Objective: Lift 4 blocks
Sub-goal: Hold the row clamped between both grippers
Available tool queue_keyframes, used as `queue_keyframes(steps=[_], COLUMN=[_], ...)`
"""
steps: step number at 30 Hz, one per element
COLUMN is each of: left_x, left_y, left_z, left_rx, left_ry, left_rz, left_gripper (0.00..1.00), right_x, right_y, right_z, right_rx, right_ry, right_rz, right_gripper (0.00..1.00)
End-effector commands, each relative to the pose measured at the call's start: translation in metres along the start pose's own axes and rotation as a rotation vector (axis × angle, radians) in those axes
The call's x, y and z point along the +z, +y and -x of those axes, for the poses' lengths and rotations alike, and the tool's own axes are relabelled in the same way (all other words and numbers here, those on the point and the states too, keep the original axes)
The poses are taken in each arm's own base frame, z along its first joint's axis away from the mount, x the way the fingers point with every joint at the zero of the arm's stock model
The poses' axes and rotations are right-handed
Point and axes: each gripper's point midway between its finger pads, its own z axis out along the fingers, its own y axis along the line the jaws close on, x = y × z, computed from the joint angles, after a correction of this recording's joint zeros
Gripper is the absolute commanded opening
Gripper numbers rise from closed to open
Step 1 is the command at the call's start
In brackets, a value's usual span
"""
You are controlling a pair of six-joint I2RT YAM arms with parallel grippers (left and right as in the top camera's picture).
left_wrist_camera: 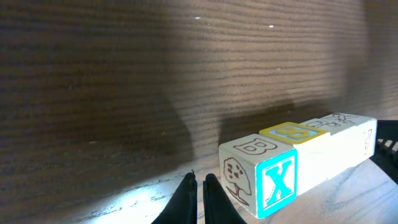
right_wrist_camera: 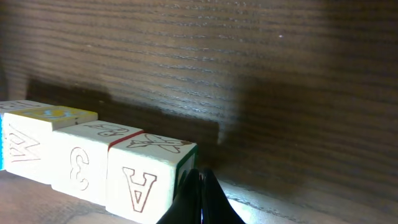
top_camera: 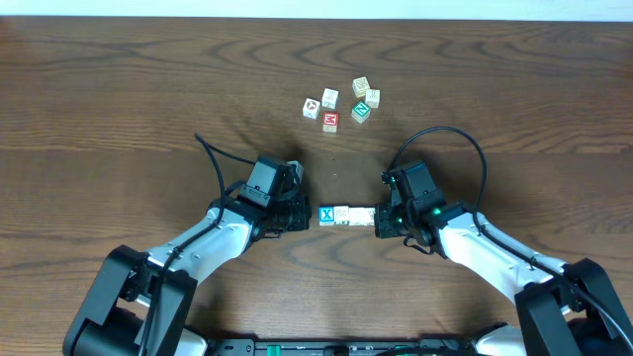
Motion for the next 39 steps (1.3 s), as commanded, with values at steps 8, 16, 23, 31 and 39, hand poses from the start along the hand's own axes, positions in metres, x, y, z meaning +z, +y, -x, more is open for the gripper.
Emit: queue_keyframes(steps=[8, 16, 23, 31, 39], left_x=[0.003, 0.008, 0.008, 0.008, 0.008], left_y=[-0.009, -0.012, -0.018, -0.023, -0.023], left_z=[0.007, 0.004, 0.005, 0.001, 0.001], left_rx=[0.006, 0.001, -0.005, -0.004, -0.005], left_ry=[-0.001, 0.023, 0.022, 0.04, 0.038], left_rz=[-0.041, -0.068, -0.098, -0.122, -0.121], left_gripper=[0.07, 0.07, 0.07, 0.07, 0.07], right_x=[-0.002, -0.002, -0.002, -0.002, -0.002], right_y=[0.008, 0.011, 0.012, 0.017, 0.019], right_z=[0.012, 0.012, 0.012, 0.013, 0.012], right_rx=[0.009, 0.008, 0.007, 0.004, 0.004], right_ry=[-0.027, -0.024, -0.023, -0.023, -0.018], right_rz=[0.036, 0.053, 0.058, 0.089, 0.1], right_gripper=[0.01, 0.01, 0.01, 0.01, 0.01])
